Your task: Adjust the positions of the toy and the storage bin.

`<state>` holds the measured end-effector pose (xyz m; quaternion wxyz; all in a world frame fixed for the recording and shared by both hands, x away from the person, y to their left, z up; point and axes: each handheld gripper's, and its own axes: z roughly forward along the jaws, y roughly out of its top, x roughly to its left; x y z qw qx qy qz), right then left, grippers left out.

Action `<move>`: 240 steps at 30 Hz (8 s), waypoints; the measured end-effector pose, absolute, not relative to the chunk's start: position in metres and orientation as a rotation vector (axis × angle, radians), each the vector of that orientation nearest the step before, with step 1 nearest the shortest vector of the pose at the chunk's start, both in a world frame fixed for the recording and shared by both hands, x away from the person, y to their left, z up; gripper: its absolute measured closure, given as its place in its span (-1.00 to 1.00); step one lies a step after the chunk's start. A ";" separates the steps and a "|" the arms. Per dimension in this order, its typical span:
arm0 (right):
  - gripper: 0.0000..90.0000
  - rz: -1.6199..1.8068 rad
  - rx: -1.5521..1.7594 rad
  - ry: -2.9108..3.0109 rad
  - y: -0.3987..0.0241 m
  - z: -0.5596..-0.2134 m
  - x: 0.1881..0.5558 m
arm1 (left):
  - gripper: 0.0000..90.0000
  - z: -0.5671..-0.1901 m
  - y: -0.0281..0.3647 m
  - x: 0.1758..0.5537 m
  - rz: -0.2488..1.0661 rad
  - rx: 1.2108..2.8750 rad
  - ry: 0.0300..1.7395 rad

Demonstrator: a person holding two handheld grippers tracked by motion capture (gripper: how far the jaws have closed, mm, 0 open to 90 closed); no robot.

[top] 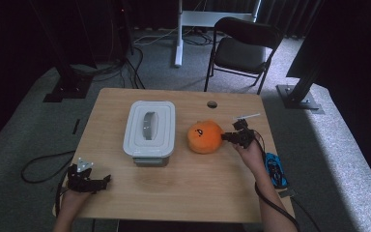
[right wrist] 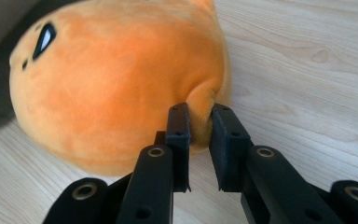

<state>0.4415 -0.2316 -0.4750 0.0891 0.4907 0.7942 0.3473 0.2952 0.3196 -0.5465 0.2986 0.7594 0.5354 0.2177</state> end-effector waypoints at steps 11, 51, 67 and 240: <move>0.77 1.024 1.477 2.331 -0.222 -0.470 0.408 | -0.97 -0.546 0.320 0.295 0.579 2.017 1.424; -0.13 1.160 1.370 2.349 -0.198 -0.443 0.381 | -0.97 -0.546 0.320 0.295 0.579 2.017 1.424; -0.27 1.065 1.431 2.412 -0.182 -0.475 0.418 | -0.97 -0.546 0.320 0.295 0.579 2.017 1.424; -0.73 1.176 1.160 2.320 -0.095 -0.526 0.454 | -0.97 -0.525 0.288 0.407 0.569 2.005 1.341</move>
